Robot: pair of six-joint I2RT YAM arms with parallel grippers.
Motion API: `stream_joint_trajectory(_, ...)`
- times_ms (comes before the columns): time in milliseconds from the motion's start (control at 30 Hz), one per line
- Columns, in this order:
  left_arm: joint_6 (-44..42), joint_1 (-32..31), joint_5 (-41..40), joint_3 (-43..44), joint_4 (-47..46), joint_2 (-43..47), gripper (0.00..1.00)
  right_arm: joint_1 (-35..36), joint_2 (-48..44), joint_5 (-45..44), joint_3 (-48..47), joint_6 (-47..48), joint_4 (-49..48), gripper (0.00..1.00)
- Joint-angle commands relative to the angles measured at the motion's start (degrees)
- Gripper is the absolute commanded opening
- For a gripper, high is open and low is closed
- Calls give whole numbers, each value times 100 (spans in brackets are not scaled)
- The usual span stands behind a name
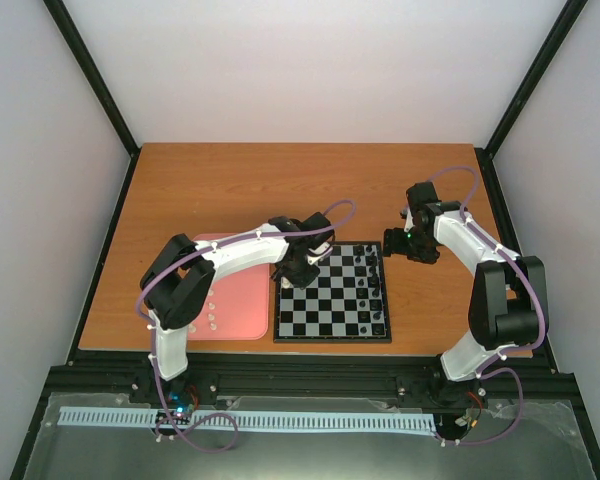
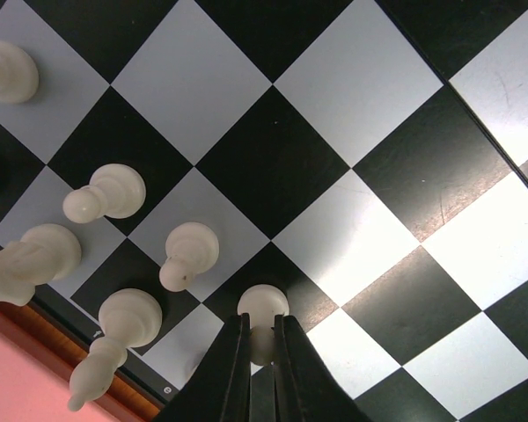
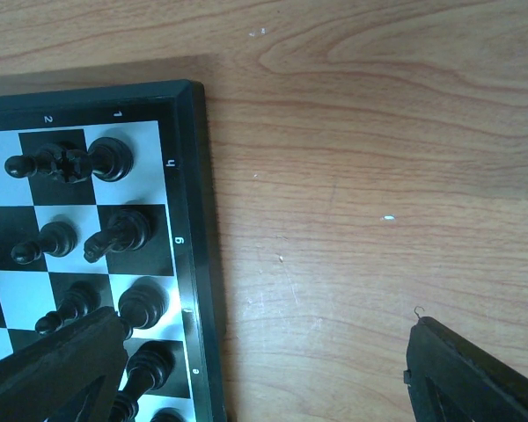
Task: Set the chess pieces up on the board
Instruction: Place the chess piece on the chessboard.
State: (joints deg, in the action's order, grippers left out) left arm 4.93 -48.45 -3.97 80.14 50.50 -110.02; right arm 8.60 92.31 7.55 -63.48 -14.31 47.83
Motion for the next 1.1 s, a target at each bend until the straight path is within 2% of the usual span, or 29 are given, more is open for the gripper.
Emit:
stream_joint_trajectory(0,78,0,-77,122,-44,49,6,-51,37,-1,-59,79,-28,100)
stream_joint_trajectory(300,89,2,-90,109,-66,171,12,-54,2,53,-60,82,-31,100)
stream_joint_trajectory(733,164,2,224,15,-102,326,14,-51,-64,31,-41,83,-20,100)
stream_joint_trajectory(1067,169,7,51,67,-76,231,16,-51,-59,44,-26,95,-20,100)
